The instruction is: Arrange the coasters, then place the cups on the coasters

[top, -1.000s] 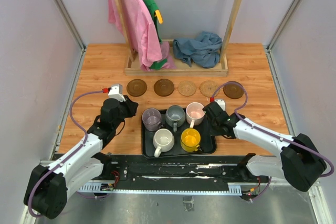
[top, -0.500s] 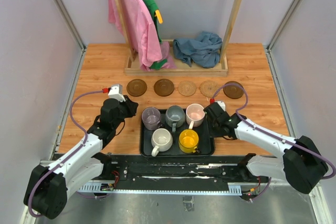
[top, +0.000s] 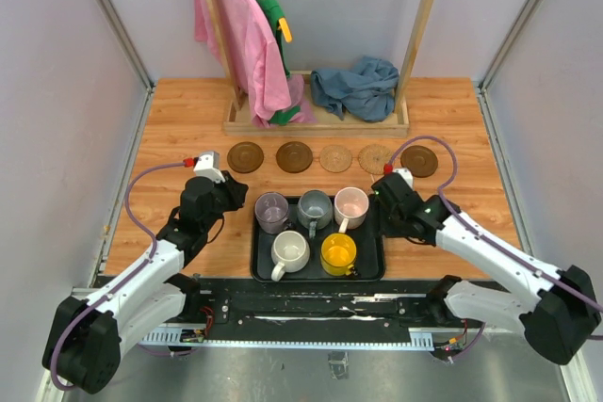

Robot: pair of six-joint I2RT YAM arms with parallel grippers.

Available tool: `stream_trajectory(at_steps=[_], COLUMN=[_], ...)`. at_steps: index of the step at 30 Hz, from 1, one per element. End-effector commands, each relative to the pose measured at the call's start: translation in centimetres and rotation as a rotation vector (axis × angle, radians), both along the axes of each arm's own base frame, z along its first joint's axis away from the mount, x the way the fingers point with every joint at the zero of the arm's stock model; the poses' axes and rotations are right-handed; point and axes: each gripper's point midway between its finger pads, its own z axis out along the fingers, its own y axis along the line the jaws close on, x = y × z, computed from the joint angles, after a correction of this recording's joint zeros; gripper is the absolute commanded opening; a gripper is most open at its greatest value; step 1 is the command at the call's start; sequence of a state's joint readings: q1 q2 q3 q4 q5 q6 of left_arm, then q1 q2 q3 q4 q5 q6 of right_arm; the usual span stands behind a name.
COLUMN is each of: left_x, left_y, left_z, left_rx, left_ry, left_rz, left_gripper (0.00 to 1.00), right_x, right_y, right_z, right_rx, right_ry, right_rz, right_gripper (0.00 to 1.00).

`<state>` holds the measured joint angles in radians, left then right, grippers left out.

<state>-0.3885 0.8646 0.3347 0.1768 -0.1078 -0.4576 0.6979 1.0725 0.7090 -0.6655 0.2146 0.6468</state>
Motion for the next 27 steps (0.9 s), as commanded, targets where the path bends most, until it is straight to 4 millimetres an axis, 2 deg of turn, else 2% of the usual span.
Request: stream_trajectory(at_steps=[1, 4, 7, 14, 17, 23, 27], left_x=[0.0, 0.0, 0.0, 0.1, 0.1, -0.1, -0.1], left_y=[0.0, -0.1, -0.1, -0.2, -0.1, 0.0, 0.0], left_z=[0.6, 0.5, 0.5, 0.5, 0.5, 0.1, 0.1], left_rx=[-0.009, -0.008, -0.006, -0.007, -0.003, -0.003, -0.004], left_ry=[-0.020, -0.019, -0.019, -0.020, -0.020, -0.013, -0.014], left_rz=[0.002, -0.001, -0.001, -0.005, -0.005, 0.001, 0.001], left_gripper=[0.22, 0.23, 0.22, 0.23, 0.23, 0.23, 0.22], right_x=[0.6, 1.1, 1.4, 2.1, 2.5, 2.9, 3.0], right_y=[-1.1, -0.4, 0.7, 3.8, 5.0, 5.9, 6.1], right_z=[3.8, 5.3, 5.7, 4.7, 5.0, 5.3, 4.3], right_rx=[-0.001, 0.050, 0.090, 0.185, 0.235, 0.248, 0.224], right_ry=[-0.089, -0.133, -0.133, -0.083, -0.099, -0.118, -0.100], right_rz=[-0.044, -0.038, -0.025, 0.005, 0.021, 0.043, 0.047], right_gripper=[0.65, 0.68, 0.71, 0.78, 0.81, 0.87, 0.86])
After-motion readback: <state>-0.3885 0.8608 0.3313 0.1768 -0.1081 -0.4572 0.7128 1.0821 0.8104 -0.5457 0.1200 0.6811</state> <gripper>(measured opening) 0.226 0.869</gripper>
